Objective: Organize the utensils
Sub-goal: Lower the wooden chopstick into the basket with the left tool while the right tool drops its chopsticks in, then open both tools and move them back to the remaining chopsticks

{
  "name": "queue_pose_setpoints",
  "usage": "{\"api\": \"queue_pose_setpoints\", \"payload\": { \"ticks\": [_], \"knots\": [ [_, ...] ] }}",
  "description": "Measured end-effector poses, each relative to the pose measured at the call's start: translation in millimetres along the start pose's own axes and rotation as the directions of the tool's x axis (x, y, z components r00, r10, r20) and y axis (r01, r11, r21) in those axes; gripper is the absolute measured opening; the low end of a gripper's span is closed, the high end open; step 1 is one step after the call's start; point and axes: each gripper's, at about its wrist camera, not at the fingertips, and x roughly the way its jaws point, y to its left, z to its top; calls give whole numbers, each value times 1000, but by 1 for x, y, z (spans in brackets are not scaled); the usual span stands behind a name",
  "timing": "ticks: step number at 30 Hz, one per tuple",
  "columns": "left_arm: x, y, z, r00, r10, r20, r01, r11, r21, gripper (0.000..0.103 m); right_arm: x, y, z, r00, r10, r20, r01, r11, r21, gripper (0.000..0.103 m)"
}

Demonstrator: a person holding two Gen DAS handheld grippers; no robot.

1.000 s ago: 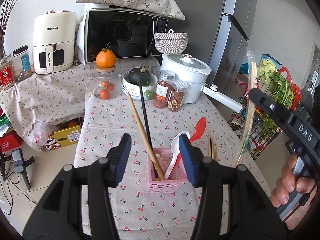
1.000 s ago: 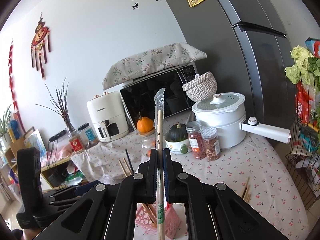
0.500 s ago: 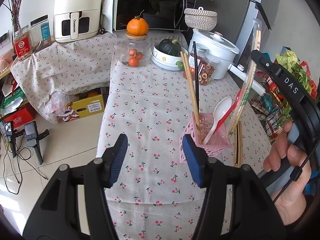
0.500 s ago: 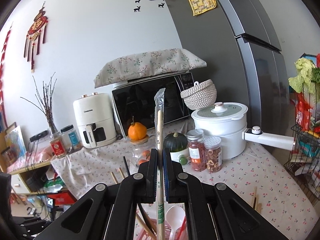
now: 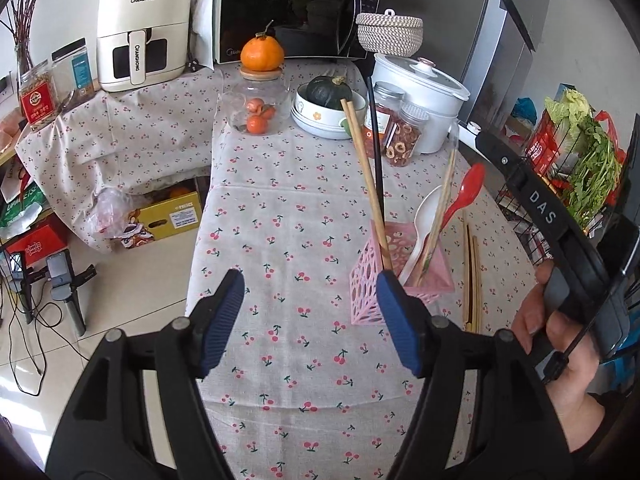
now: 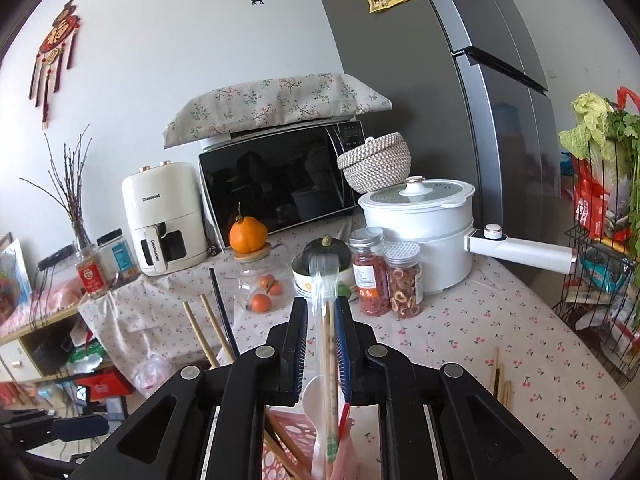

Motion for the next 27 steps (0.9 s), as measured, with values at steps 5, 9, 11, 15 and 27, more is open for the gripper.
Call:
{"api": "queue_pose_setpoints", "payload": {
  "ticks": [5, 9, 11, 15, 27],
  "knots": [
    [1, -8, -2, 1000, 13, -4, -13, 1000, 21, 77, -21, -21, 14, 999, 15, -36, -14, 1000, 9, 44],
    [-1, -18, -4, 1000, 22, 3, -22, 999, 41, 84, -33, -41, 19, 994, 23, -106, -22, 1000, 16, 63],
    [-1, -25, -5, 1000, 30, 8, -30, 998, 54, 86, -39, -51, 20, 992, 11, -123, -10, 1000, 11, 69],
    [0, -38, -8, 999, 39, 11, -40, 996, 75, 93, -46, -72, 22, 987, -15, -163, 15, 1000, 2, 79],
    [15, -96, -16, 999, 27, -28, -22, 985, 169, 97, -49, -125, 9, 919, -119, -376, 89, 992, -94, 90]
  ]
}}
